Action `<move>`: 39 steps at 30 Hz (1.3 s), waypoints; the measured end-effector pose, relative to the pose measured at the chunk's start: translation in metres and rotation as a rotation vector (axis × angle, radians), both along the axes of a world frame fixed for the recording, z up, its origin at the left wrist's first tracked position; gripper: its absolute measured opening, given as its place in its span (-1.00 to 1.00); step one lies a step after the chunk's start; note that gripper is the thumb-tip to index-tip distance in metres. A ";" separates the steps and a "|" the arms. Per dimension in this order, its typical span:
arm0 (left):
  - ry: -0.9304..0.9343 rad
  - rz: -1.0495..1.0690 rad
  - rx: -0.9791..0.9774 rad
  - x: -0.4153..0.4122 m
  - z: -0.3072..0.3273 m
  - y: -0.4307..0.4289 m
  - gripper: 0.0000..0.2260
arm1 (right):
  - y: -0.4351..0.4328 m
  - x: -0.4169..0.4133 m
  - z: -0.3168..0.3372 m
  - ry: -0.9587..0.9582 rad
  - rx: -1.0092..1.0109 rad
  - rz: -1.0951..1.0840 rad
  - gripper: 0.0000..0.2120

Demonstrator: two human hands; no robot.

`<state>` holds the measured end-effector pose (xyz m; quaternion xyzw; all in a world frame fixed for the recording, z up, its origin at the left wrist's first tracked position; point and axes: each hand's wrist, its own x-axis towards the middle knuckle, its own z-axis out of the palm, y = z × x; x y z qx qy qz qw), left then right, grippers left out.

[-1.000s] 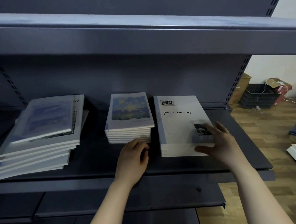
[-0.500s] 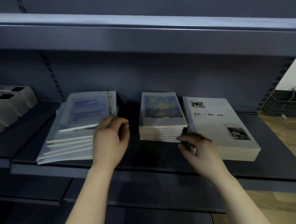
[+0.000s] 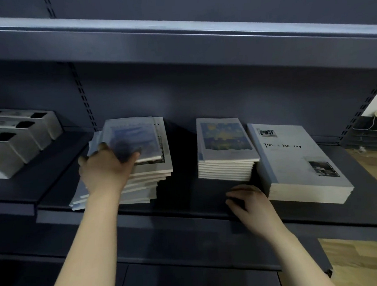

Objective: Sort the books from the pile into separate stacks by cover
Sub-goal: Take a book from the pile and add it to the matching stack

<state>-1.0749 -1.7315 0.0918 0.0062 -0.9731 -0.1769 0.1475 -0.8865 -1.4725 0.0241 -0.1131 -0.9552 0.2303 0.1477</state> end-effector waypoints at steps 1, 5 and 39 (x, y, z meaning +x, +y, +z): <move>-0.020 -0.001 -0.006 -0.002 0.001 0.000 -0.15 | -0.001 0.000 -0.001 -0.010 0.006 -0.008 -0.75; -0.201 0.029 0.207 -0.014 0.010 -0.004 -0.06 | -0.003 0.000 -0.004 -0.032 0.025 -0.029 -0.73; -0.135 -0.678 0.908 0.085 -0.035 0.132 -0.80 | 0.057 -0.009 0.063 0.338 -0.887 -0.284 -0.70</move>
